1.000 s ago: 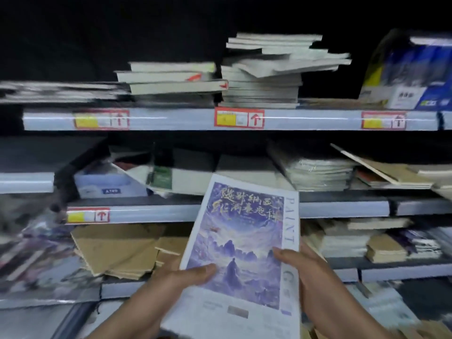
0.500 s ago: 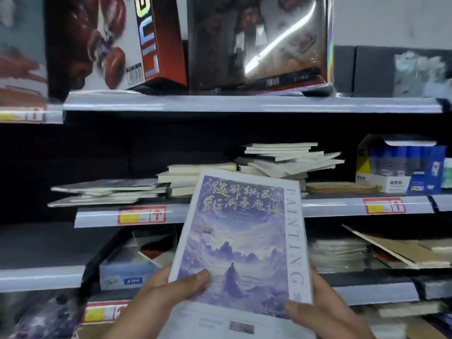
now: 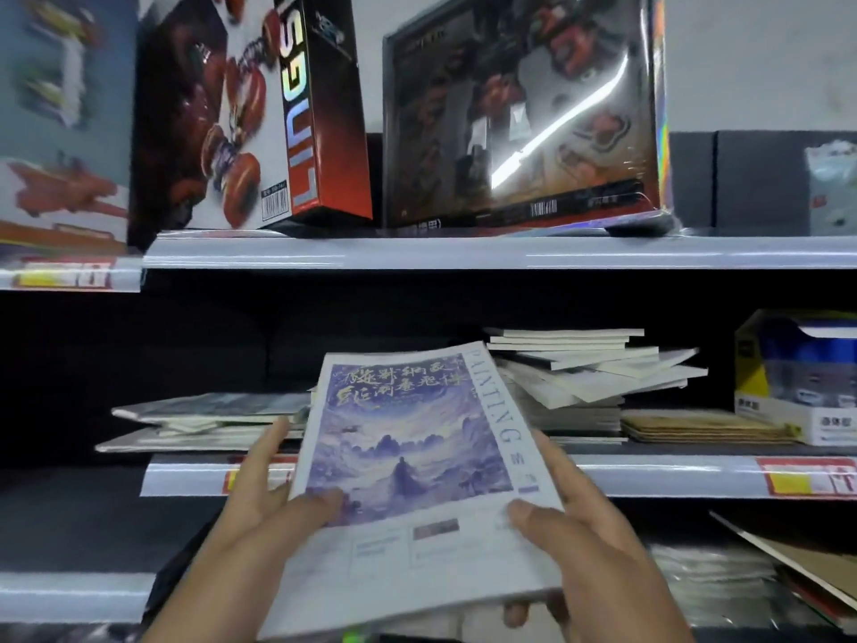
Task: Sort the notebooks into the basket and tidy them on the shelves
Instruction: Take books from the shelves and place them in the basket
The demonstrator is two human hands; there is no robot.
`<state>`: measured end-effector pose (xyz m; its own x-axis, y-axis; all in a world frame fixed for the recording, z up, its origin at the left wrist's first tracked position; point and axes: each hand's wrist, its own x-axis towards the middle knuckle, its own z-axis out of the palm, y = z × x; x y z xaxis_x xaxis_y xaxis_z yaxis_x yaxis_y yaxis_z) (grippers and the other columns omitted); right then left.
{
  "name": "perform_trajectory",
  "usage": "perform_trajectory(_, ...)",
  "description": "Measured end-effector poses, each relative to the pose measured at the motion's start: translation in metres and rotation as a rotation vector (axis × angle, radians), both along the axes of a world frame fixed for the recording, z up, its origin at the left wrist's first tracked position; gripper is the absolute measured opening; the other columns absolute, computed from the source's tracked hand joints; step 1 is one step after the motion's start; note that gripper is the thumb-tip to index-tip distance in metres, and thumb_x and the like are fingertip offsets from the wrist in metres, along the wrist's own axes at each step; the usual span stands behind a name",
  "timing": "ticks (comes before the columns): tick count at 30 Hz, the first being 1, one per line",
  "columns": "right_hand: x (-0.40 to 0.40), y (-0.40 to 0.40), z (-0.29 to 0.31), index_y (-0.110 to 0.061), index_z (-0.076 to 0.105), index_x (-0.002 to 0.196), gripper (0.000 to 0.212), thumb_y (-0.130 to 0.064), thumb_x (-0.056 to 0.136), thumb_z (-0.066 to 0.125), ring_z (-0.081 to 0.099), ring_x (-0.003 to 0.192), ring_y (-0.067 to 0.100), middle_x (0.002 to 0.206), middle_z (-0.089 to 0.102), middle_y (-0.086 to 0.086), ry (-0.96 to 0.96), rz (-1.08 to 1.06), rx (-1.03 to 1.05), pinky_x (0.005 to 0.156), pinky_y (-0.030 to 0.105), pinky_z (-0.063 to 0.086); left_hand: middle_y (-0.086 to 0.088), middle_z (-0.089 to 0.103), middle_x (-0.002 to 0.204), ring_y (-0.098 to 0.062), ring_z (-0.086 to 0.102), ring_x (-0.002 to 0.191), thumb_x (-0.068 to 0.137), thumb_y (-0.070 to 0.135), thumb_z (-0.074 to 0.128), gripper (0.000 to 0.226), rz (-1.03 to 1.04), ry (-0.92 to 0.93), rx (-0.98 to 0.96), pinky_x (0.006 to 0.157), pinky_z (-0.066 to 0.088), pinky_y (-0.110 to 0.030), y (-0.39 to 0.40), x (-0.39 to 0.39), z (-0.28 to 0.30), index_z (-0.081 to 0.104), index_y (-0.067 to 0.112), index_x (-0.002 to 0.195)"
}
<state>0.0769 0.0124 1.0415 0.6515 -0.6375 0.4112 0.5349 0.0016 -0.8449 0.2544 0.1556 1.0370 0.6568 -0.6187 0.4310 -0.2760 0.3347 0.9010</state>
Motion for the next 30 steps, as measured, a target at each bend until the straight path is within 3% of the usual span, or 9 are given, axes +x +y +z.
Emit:
perform_trajectory(2, 0.019, -0.007, 0.017, -0.037, 0.073, 0.110, 0.050, 0.004, 0.093, 0.051, 0.068, 0.063, 0.022, 0.096, 0.078, 0.004, 0.041, -0.026, -0.068, 0.038, 0.027, 0.045, -0.004, 0.076, 0.071, -0.013, 0.064, 0.045, 0.082, -0.002, 0.071, 0.057, -0.062, -0.073, -0.051, 0.042, 0.047, -0.018, 0.009, 0.002, 0.005, 0.063, 0.038, 0.121)
perform_trajectory(4, 0.031, -0.008, 0.036, -0.030, 0.071, 0.112, 0.039, -0.001, 0.095, 0.051, 0.065, 0.061, 0.014, 0.094, 0.077, 0.000, 0.046, -0.037, -0.072, 0.041, 0.026, 0.045, -0.014, 0.073, 0.102, -0.025, 0.058, 0.050, 0.057, 0.030, 0.094, 0.069, -0.152, -0.030, -0.090, 0.044, 0.048, -0.027, 0.014, 0.005, 0.019, 0.068, 0.044, 0.120)
perform_trajectory(6, 0.048, -0.019, 0.051, -0.023, 0.071, 0.106, 0.030, -0.002, 0.097, 0.052, 0.065, 0.061, 0.012, 0.089, 0.077, -0.001, 0.050, -0.062, -0.056, 0.044, 0.026, 0.048, -0.021, 0.068, 0.094, -0.025, 0.052, 0.052, 0.043, 0.042, 0.096, 0.085, -0.222, -0.112, 0.020, 0.048, 0.047, -0.023, 0.017, 0.013, 0.028, 0.064, 0.049, 0.121)
perform_trajectory(10, 0.078, -0.037, 0.094, -0.004, 0.063, 0.101, 0.009, -0.008, 0.099, 0.056, 0.064, 0.059, 0.018, 0.088, 0.065, 0.014, 0.221, -0.074, -0.027, 0.046, 0.023, 0.053, -0.008, 0.073, 0.085, -0.022, 0.066, 0.066, 0.077, 0.029, 0.084, 0.046, 0.087, -0.315, 0.021, 0.059, 0.054, -0.030, -0.010, 0.048, 0.052, 0.064, 0.040, 0.117)
perform_trajectory(12, 0.089, -0.048, 0.111, 0.001, 0.062, 0.109, 0.022, -0.019, 0.098, 0.060, 0.062, 0.056, 0.015, 0.084, 0.065, 0.016, 0.366, -0.053, -0.052, 0.045, 0.021, 0.052, 0.002, 0.072, 0.076, -0.009, 0.065, 0.064, 0.089, 0.026, 0.070, 0.027, 0.160, -0.365, 0.042, 0.055, 0.051, -0.027, -0.026, 0.079, 0.063, 0.064, 0.034, 0.114)
perform_trajectory(17, 0.104, -0.071, 0.128, -0.017, 0.064, 0.104, 0.043, -0.057, 0.089, 0.062, 0.059, 0.073, 0.016, 0.090, 0.062, 0.006, 0.756, -0.314, -0.543, 0.059, 0.026, 0.049, 0.013, 0.069, 0.092, -0.006, 0.066, 0.080, 0.076, 0.077, 0.055, 0.047, 0.154, -0.578, 0.307, 0.071, 0.050, -0.028, -0.051, 0.128, 0.080, 0.058, 0.048, 0.113)
perform_trajectory(20, 0.106, -0.073, 0.112, -0.026, 0.062, 0.121, 0.053, -0.063, 0.083, 0.065, 0.059, 0.096, 0.013, 0.112, 0.063, -0.005, 0.951, -0.485, -0.899, 0.075, 0.027, 0.046, 0.016, 0.068, 0.098, -0.003, 0.064, 0.087, 0.077, 0.077, 0.052, 0.051, 0.184, -0.698, 0.354, 0.074, 0.051, -0.026, -0.068, 0.143, 0.080, 0.061, 0.044, 0.115)
perform_trajectory(24, 0.117, -0.077, 0.090, -0.037, 0.056, 0.130, 0.050, -0.050, 0.084, 0.070, 0.059, 0.092, 0.007, 0.113, 0.061, -0.011, 0.913, -0.659, -0.901, 0.076, 0.028, 0.048, 0.020, 0.066, 0.108, -0.004, 0.061, 0.100, 0.078, 0.071, 0.058, 0.051, 0.249, -0.755, 0.349, 0.080, 0.048, -0.022, -0.084, 0.156, 0.071, 0.066, 0.039, 0.118)
perform_trajectory(30, 0.129, -0.088, 0.084, -0.034, 0.055, 0.137, 0.049, -0.048, 0.091, 0.062, 0.058, 0.107, 0.012, 0.129, 0.061, -0.006, 0.894, -0.769, -0.935, 0.082, 0.028, 0.045, 0.009, 0.066, 0.122, -0.014, 0.060, 0.112, 0.082, 0.072, 0.056, 0.056, 0.370, -0.829, 0.362, 0.091, 0.052, -0.035, -0.100, 0.165, 0.066, 0.066, 0.037, 0.124)
